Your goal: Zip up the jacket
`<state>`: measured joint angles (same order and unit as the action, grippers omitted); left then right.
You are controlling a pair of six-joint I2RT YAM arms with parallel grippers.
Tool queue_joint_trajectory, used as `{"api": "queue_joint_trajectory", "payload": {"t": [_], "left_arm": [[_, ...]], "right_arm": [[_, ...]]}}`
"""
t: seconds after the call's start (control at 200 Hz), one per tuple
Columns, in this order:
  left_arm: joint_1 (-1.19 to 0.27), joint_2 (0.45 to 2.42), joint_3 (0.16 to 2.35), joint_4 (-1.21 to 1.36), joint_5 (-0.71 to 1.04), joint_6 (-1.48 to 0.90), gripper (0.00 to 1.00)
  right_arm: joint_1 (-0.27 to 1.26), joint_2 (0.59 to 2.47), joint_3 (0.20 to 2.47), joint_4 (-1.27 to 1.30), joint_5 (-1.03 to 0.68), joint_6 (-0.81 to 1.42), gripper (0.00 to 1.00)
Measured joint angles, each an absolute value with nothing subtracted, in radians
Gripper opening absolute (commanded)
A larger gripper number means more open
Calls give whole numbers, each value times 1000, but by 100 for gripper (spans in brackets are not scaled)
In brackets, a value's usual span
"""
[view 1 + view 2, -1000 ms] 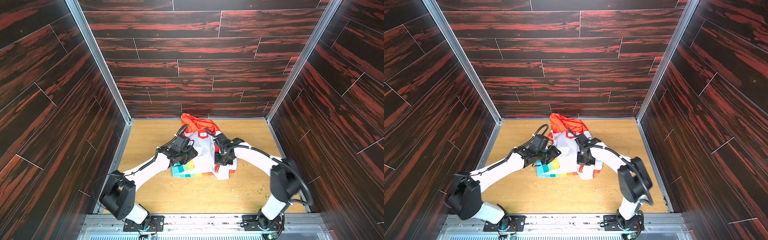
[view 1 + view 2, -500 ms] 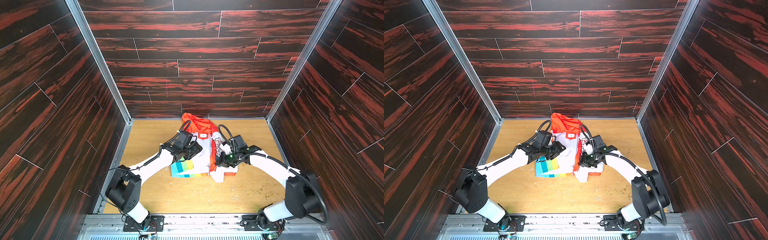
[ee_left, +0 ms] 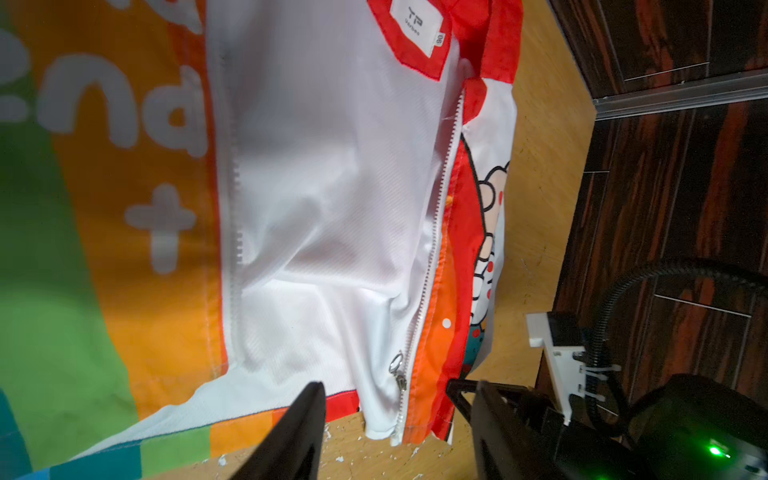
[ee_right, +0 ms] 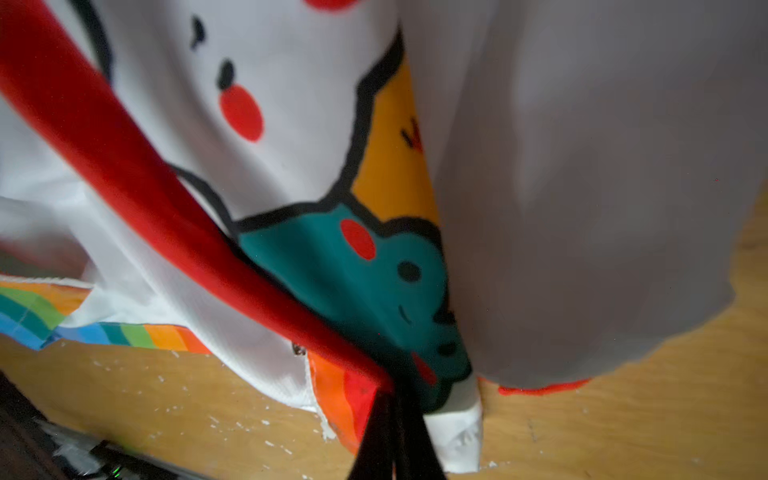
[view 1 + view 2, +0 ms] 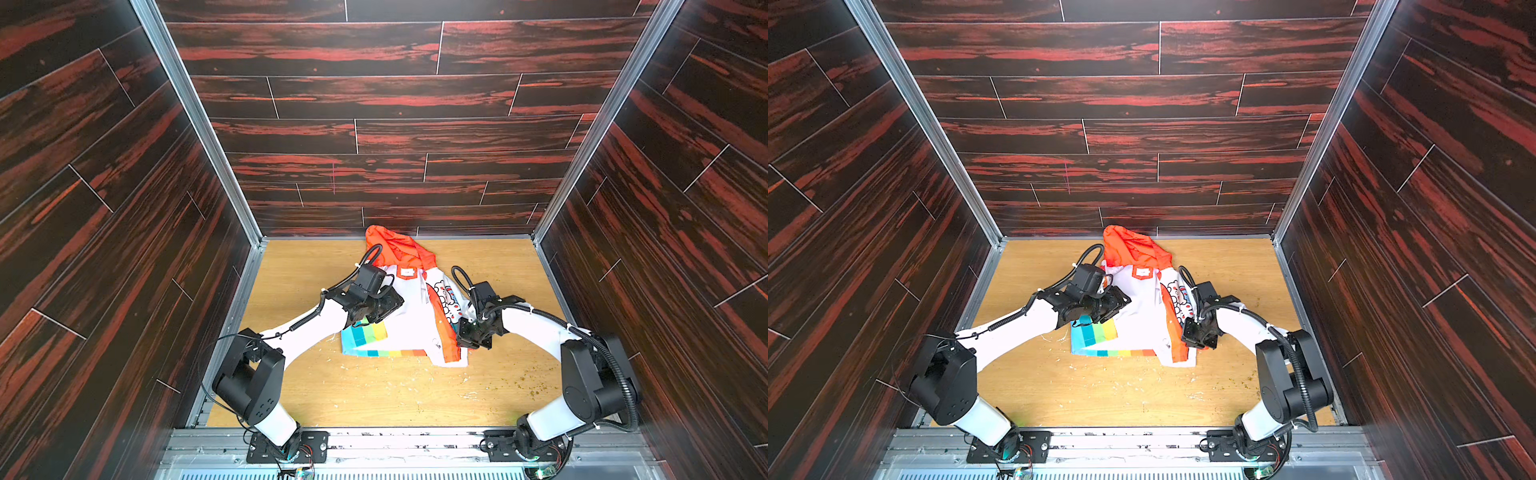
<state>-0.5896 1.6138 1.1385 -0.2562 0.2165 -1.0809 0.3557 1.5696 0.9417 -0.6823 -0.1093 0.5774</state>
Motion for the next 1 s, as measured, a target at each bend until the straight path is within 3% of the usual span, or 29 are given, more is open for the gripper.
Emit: {"api": "queue_joint_trajectory", "payload": {"t": [0.321, 0.356, 0.396, 0.506, 0.671, 0.716, 0.847, 1.002], "left_arm": [[-590, 1589, 1107, -280, 193, -1081, 58], [-590, 1589, 1105, -280, 194, -1081, 58], [-590, 1589, 1103, -279, 195, -1081, 59], [-590, 1589, 1103, -273, 206, -1081, 59], [-590, 1613, 1120, -260, 233, -1076, 58], [-590, 1627, 1130, -257, 239, -1074, 58], [-590, 1663, 1157, -246, 256, -1074, 58], [-594, 1682, 1167, -233, 270, -1074, 54]], "right_arm": [[356, 1522, 1044, -788, 19, 581, 69], [356, 1497, 1048, -789, 18, 580, 88], [356, 1464, 1051, -788, 14, 583, 98], [356, 1348, 1056, -767, -7, 574, 97], [359, 1291, 1141, -741, -88, 554, 62], [364, 1332, 1176, -740, -98, 558, 61], [380, 1478, 1198, -733, -117, 543, 76], [388, 1616, 1208, -741, -121, 538, 76]]}}
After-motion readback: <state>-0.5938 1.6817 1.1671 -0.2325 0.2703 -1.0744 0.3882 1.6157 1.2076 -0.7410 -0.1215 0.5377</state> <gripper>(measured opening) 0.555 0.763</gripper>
